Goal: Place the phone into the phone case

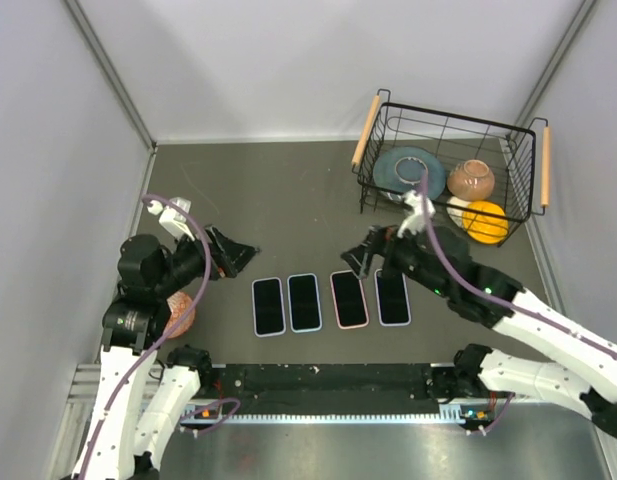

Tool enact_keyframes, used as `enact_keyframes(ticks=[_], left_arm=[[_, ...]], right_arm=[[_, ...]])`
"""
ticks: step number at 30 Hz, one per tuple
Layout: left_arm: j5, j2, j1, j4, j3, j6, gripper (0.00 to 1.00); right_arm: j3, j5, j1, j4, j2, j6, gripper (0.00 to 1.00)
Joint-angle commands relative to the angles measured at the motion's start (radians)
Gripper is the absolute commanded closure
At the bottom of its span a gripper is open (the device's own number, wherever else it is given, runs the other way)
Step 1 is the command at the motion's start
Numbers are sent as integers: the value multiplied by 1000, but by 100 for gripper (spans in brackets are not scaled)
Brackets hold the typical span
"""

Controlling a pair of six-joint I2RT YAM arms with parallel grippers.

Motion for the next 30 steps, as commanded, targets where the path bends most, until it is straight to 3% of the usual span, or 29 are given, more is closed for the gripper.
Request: enact_keyframes(ticks=[1, 8, 30], left_arm=[[123, -28, 0, 143, -28, -15, 1], [135, -51, 0, 146, -71, -12, 1], [118, -58, 0, 148, -90, -6, 1]], right_arm=[[-88, 149, -3, -107, -186, 58, 1], [-136, 184, -3, -126, -369, 123, 1], [-89, 187, -4, -172, -335, 168, 2]])
